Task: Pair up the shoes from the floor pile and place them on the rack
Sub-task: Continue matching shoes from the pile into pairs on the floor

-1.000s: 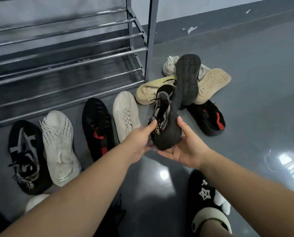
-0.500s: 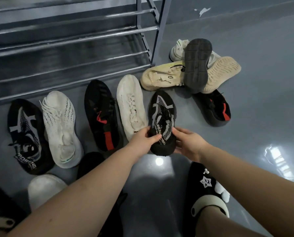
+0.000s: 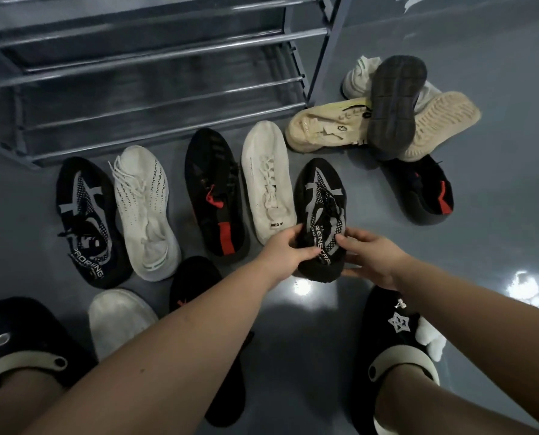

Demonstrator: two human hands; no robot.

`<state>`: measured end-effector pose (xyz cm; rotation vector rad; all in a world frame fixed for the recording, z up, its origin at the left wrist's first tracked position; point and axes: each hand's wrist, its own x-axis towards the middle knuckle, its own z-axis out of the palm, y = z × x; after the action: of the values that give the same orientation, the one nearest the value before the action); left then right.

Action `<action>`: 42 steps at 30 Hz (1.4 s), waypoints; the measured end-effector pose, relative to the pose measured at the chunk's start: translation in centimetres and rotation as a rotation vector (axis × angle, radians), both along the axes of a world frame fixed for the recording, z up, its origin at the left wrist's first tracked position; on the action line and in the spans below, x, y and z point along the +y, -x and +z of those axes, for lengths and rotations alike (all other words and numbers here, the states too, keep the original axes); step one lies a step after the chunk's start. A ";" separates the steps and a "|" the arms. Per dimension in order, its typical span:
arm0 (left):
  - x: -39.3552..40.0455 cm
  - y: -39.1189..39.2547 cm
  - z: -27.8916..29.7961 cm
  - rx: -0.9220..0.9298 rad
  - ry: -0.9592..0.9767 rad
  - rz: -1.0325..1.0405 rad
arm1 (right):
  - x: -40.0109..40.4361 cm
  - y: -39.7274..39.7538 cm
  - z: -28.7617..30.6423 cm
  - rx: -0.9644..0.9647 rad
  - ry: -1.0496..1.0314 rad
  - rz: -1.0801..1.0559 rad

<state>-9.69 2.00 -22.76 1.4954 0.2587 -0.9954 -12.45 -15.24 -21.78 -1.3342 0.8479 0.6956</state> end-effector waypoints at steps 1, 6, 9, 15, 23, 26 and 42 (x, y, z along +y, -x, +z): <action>0.2 0.0 0.4 0.001 0.016 0.012 | 0.0 -0.1 0.4 -0.004 -0.006 0.012; 2.1 -0.5 3.6 -0.021 0.070 0.085 | 1.5 -2.2 4.7 -0.041 0.035 0.120; 4.3 -1.1 6.4 -0.044 0.113 0.138 | 3.8 -3.9 8.4 -0.087 0.090 0.224; 11.7 -2.0 14.0 -0.126 0.077 0.220 | 11.1 -6.9 16.3 -0.192 0.153 0.479; 22.0 -2.3 22.7 -0.288 -0.166 0.178 | 22.1 -8.0 23.2 -0.375 0.183 0.650; 24.7 -2.2 23.5 -0.278 -0.195 0.206 | 24.7 -8.2 23.4 -0.382 0.141 0.660; 29.4 -4.8 13.8 -0.093 -0.062 0.307 | 28.3 -10.9 13.3 -0.158 -0.043 0.708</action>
<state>-4.91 31.39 -8.97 1.4996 0.4411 -0.6769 -1.51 13.10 -8.45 -1.6337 0.2105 1.1247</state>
